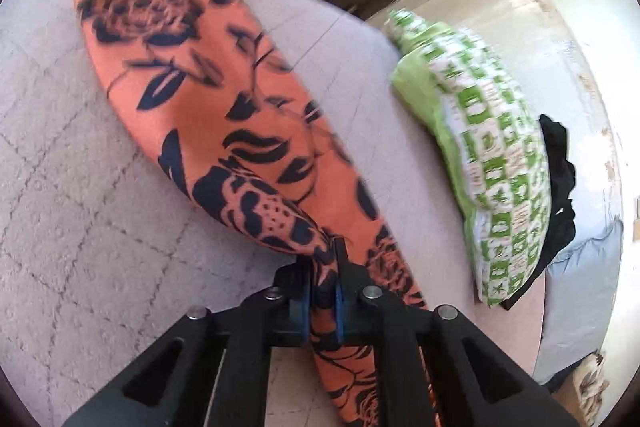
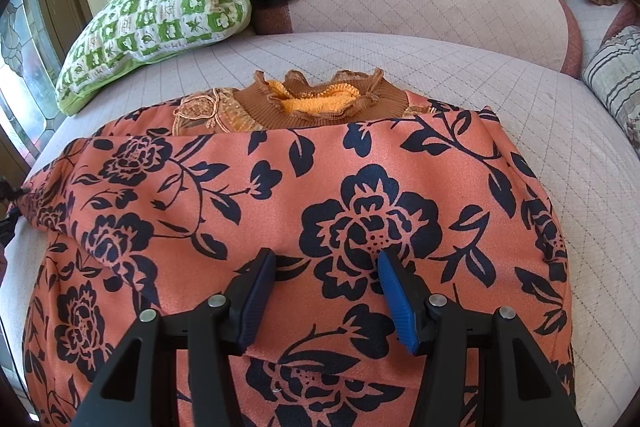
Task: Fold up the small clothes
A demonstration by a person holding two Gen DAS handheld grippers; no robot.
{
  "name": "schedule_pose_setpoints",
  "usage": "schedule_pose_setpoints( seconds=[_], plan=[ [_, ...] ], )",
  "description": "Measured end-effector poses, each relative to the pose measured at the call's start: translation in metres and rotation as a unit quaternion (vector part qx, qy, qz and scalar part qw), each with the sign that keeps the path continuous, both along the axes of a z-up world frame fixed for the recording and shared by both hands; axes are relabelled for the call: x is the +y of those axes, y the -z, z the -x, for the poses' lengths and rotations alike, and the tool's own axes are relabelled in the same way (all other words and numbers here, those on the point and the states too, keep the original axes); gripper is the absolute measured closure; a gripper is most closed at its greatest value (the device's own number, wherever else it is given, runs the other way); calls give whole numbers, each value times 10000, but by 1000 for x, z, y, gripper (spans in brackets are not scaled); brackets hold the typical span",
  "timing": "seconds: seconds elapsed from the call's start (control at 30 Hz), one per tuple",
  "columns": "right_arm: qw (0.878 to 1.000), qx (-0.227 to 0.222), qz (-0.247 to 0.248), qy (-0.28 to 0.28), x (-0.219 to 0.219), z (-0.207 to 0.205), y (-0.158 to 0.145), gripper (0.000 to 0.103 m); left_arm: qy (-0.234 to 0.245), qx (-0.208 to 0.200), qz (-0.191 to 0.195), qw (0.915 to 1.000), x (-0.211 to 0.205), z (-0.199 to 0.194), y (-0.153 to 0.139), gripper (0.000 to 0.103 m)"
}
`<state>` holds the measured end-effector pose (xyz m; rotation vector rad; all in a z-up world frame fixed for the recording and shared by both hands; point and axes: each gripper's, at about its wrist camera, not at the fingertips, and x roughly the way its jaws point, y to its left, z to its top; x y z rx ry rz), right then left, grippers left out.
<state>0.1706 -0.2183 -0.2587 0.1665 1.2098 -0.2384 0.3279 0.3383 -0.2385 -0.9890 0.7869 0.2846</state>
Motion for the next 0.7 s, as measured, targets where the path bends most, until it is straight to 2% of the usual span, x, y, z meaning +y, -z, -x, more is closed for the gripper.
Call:
schedule_pose_setpoints(
  seconds=[0.07,0.1,0.17,0.2,0.27,0.3,0.37,0.4,0.43,0.47,0.5,0.57,0.6,0.63,0.67,0.7],
  plan=[
    [10000,-13,-61,60,-2,0,-1,46,342,-248,-846,9955,-24,-5,-31,96],
    [9999,-15,-95,96,-3,0,-1,46,661,-411,-1310,9883,-44,-10,-48,96],
    [9995,-30,-237,192,-7,-2,-4,46,1405,-839,-1982,9664,-94,-14,-81,96],
    [9990,-68,-344,268,-12,-2,-6,46,1818,-1058,-2230,9519,-122,-12,-94,96],
    [9970,-172,-522,551,-26,-1,-11,46,2651,-1474,-2647,9154,-182,-6,-112,96],
    [9957,-226,-575,687,-33,0,-13,46,3088,-1638,-2844,8927,-216,-2,-116,96],
    [9915,-385,-682,1037,-51,4,-19,46,4208,-1873,-3044,8338,-292,9,-115,95],
    [9889,-479,-684,1229,-61,6,-23,46,4781,-1908,-3203,7952,-329,19,-109,94],
    [9862,-554,-646,1421,-72,9,-26,46,5243,-1863,-3517,7528,-367,32,-99,91],
    [9832,-618,-604,1610,-82,12,-29,46,5544,-1782,-3815,7179,-396,43,-88,89],
    [9790,-698,-592,1820,-93,15,-32,46,5788,-1651,-4074,6868,-421,52,-74,85],
    [9693,-868,-709,2189,-114,23,-38,46,6138,-1154,-4568,6334,-457,65,-41,50],
    [9652,-933,-752,2323,-122,26,-41,45,6222,-1006,-4778,6119,-465,67,-29,49],
    [9618,-1000,-767,2431,-129,29,-43,45,6211,-923,-5028,5940,-468,70,-21,50],
    [9592,-1055,-764,2509,-135,32,-45,44,6166,-901,-5144,5892,-466,68,-20,50],
    [9582,-1072,-755,2543,-139,33,-46,44,6146,-907,-5073,5972,-459,63,-25,50]
  ],
)
